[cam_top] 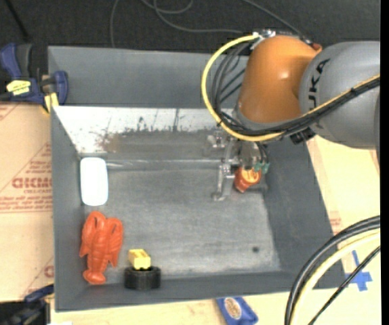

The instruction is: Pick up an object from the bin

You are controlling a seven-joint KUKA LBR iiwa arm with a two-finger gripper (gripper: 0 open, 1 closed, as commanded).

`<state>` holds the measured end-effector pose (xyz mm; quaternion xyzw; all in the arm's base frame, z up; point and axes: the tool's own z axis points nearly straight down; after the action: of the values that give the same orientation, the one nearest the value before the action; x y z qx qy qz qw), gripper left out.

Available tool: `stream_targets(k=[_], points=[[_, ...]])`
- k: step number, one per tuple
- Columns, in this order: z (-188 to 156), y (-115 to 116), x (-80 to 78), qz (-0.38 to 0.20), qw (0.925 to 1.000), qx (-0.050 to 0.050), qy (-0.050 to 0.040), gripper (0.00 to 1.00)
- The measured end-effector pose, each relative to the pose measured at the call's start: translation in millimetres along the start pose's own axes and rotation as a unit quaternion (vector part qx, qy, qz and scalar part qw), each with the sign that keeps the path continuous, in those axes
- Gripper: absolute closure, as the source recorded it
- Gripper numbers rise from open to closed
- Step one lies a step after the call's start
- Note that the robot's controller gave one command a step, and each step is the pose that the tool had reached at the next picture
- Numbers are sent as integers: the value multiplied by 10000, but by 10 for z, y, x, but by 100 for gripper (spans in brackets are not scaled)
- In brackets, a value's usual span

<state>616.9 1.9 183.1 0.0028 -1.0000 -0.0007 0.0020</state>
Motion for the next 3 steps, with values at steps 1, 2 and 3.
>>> stream_targets(k=[1,2,3], points=[[-51,0,-16,1,10000,0,-43,0],[618,-589,-63,94,9999,9,-68,0],[745,-858,-137,28,10000,14,-17,0]])
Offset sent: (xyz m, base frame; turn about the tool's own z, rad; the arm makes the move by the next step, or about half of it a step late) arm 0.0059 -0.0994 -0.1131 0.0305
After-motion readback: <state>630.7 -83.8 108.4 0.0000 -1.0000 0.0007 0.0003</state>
